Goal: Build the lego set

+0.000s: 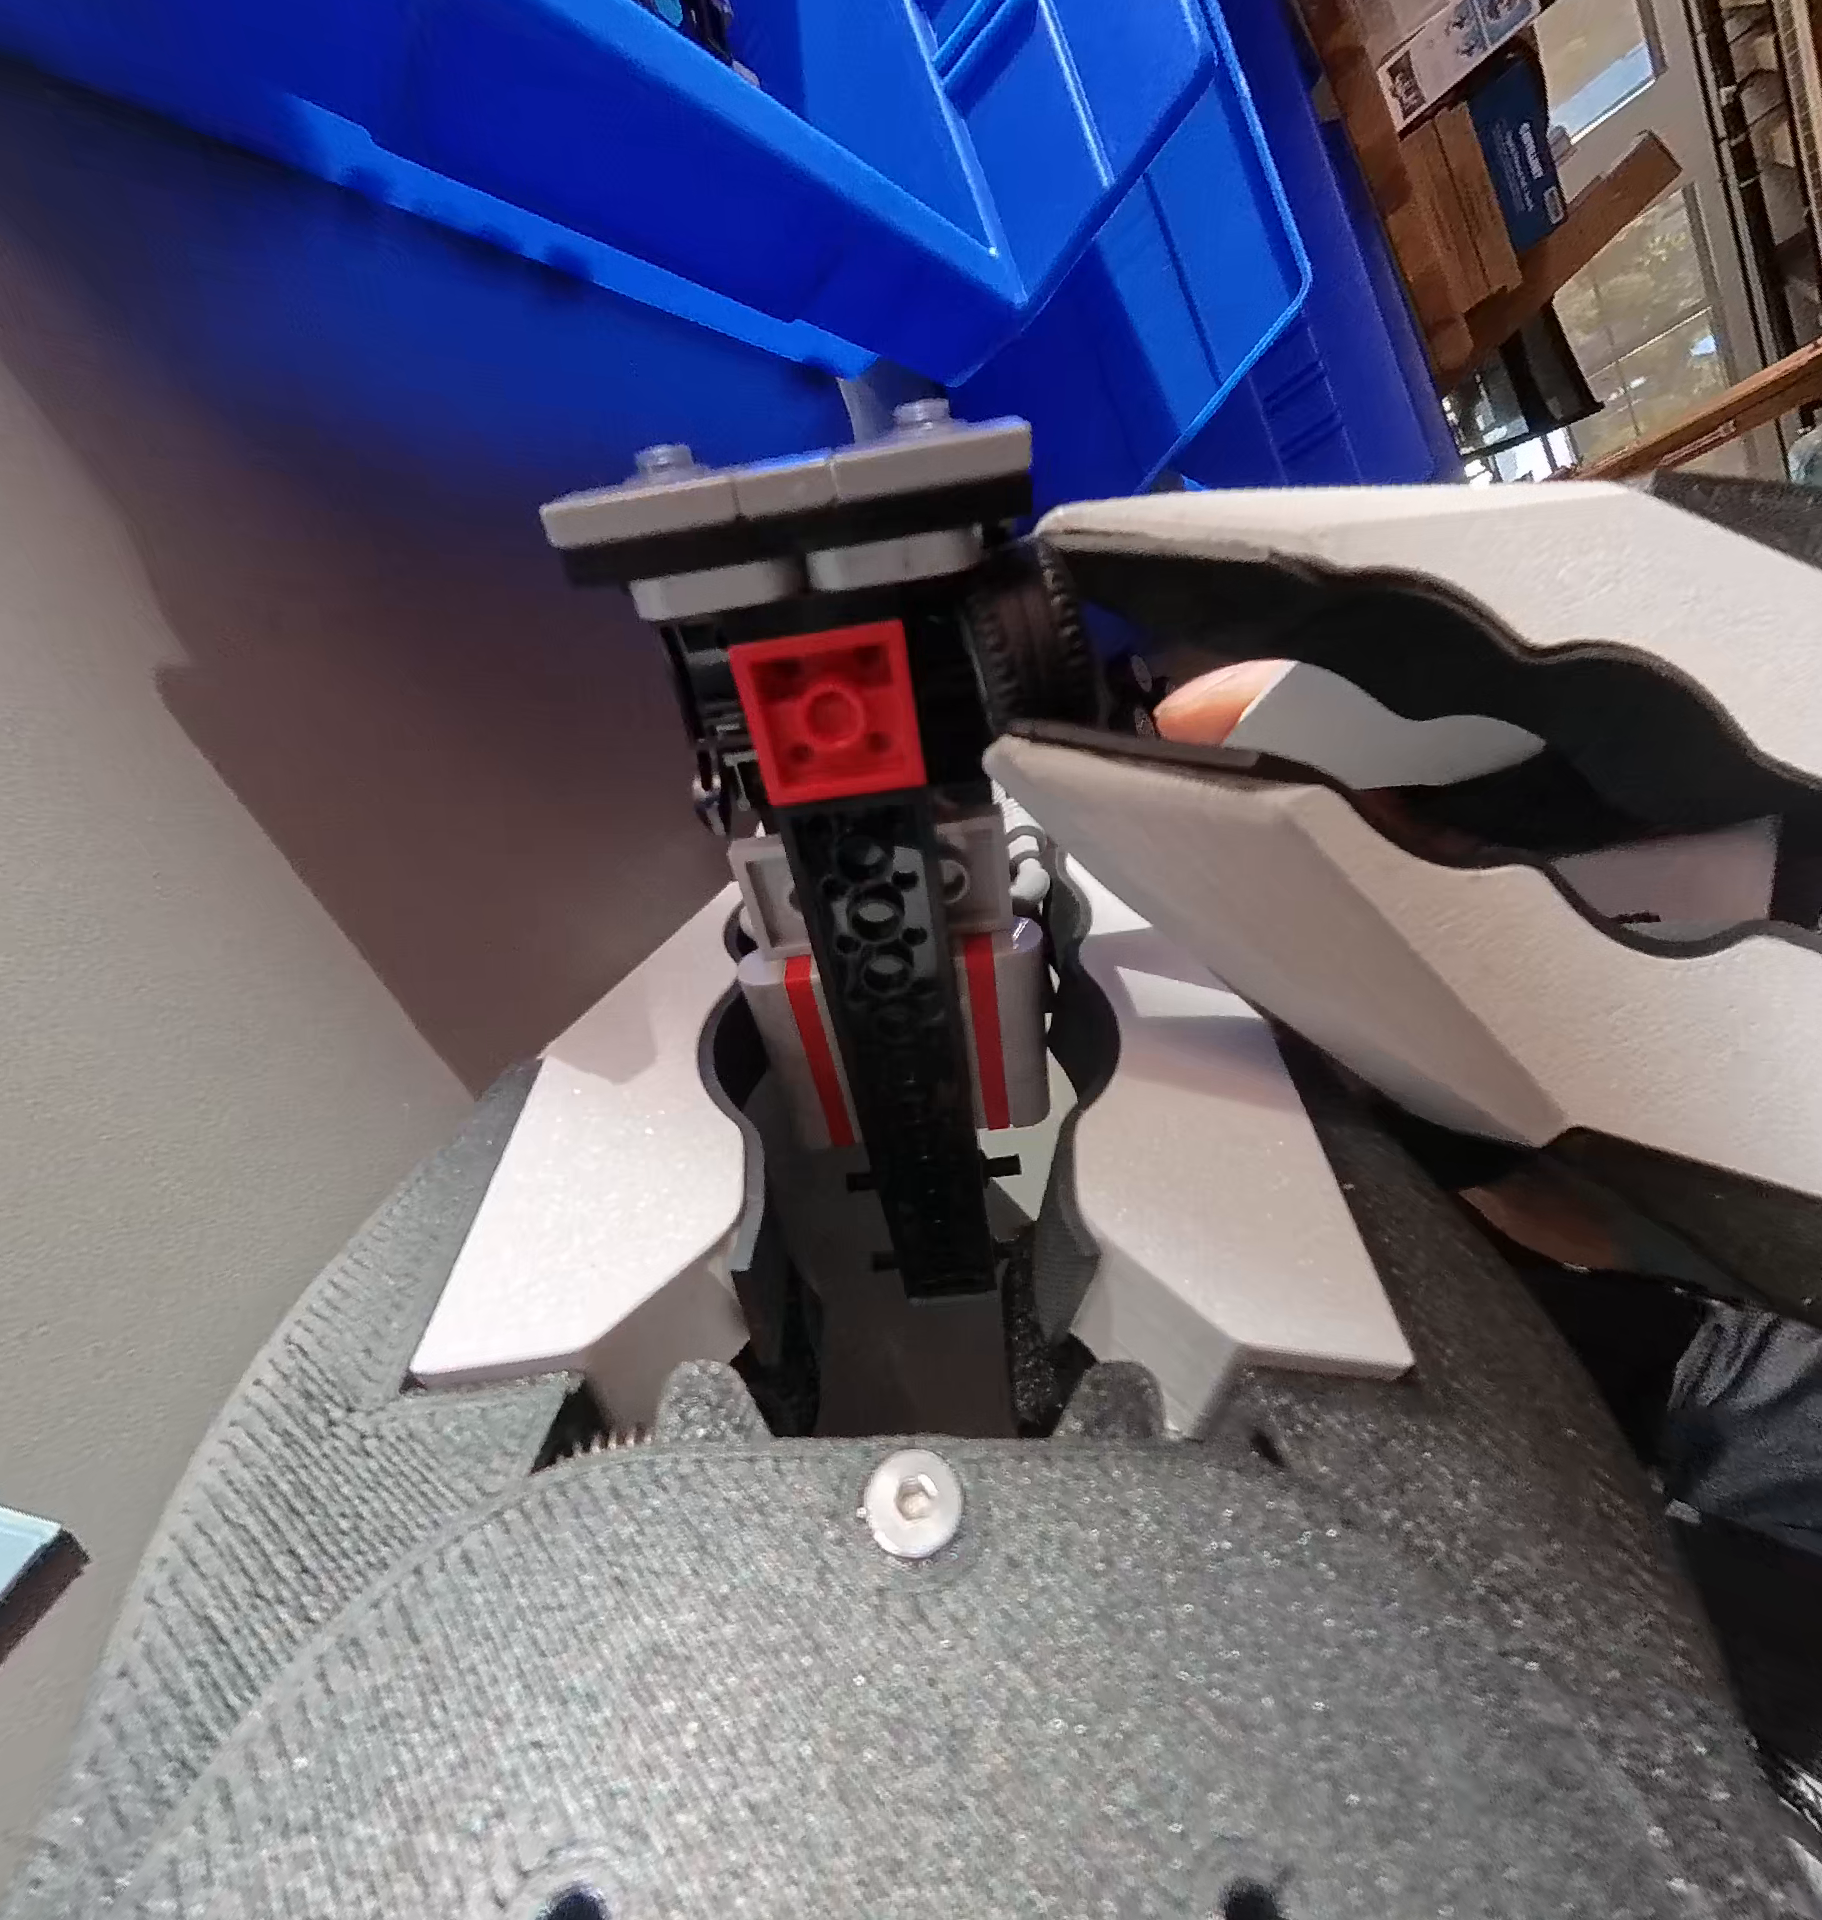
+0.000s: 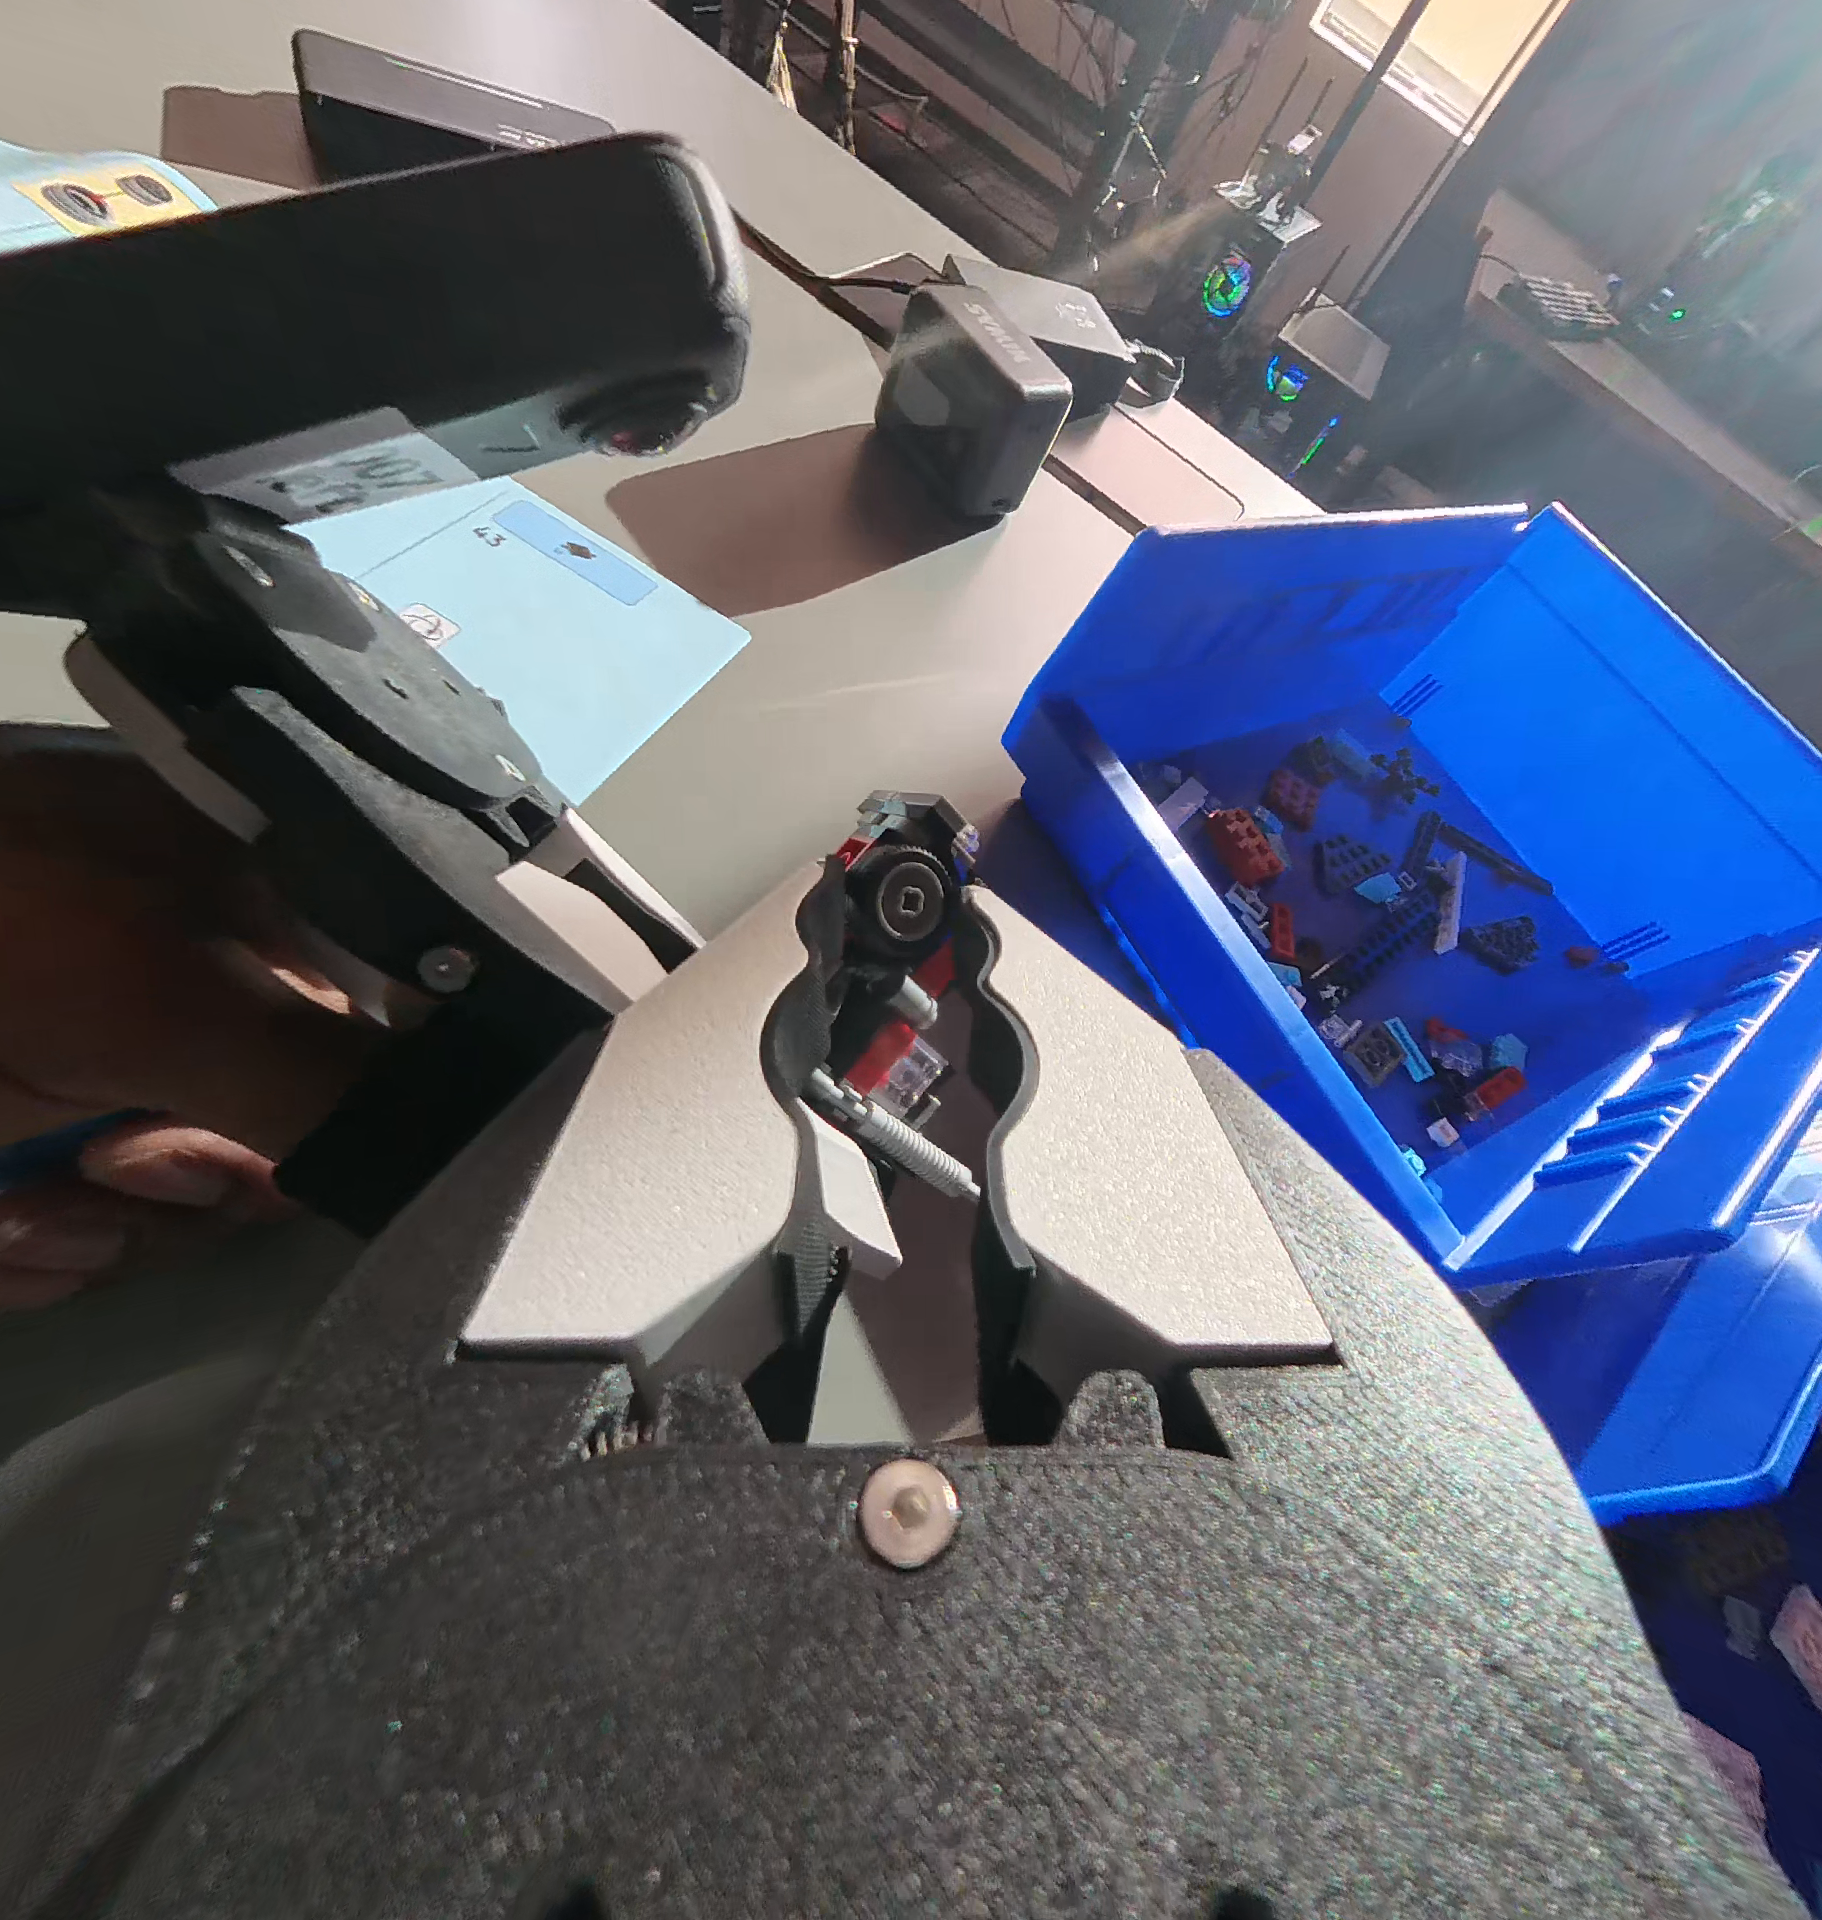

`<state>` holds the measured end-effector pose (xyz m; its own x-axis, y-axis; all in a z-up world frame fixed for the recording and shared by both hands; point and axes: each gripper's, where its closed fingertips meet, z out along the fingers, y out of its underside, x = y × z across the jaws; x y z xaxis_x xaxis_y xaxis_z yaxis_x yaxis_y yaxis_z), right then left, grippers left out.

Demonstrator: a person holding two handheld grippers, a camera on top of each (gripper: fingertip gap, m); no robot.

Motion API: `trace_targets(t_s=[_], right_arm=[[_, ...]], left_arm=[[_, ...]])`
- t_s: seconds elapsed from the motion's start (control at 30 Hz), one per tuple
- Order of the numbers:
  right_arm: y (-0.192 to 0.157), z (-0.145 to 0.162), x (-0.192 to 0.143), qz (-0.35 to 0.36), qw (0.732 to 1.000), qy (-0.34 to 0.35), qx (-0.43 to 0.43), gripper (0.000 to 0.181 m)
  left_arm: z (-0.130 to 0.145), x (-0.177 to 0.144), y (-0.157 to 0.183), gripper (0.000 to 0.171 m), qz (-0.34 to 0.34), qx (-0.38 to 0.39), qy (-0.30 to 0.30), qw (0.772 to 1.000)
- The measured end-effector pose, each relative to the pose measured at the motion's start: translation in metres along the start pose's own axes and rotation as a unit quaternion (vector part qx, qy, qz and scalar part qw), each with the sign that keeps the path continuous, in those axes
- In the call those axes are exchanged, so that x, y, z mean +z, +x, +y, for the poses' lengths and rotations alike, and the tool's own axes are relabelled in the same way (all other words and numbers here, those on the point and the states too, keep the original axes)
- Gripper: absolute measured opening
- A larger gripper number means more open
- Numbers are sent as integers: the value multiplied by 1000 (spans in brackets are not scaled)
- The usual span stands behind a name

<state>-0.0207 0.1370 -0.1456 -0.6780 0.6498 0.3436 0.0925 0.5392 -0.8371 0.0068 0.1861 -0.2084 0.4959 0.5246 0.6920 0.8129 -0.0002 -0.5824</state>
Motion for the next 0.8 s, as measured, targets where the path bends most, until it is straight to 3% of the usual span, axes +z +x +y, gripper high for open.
trace_targets(t_s=[0.6, 0.8], right_arm=[[3, -4, -3, -102, 991, 12, 90, 30], [2, -5, -7, -114, 992, 5, 48, 16]], left_arm=[[1, 0, 9, 54, 68, -48, -9, 997], [1, 0, 9, 54, 68, -48, -9, 996]])
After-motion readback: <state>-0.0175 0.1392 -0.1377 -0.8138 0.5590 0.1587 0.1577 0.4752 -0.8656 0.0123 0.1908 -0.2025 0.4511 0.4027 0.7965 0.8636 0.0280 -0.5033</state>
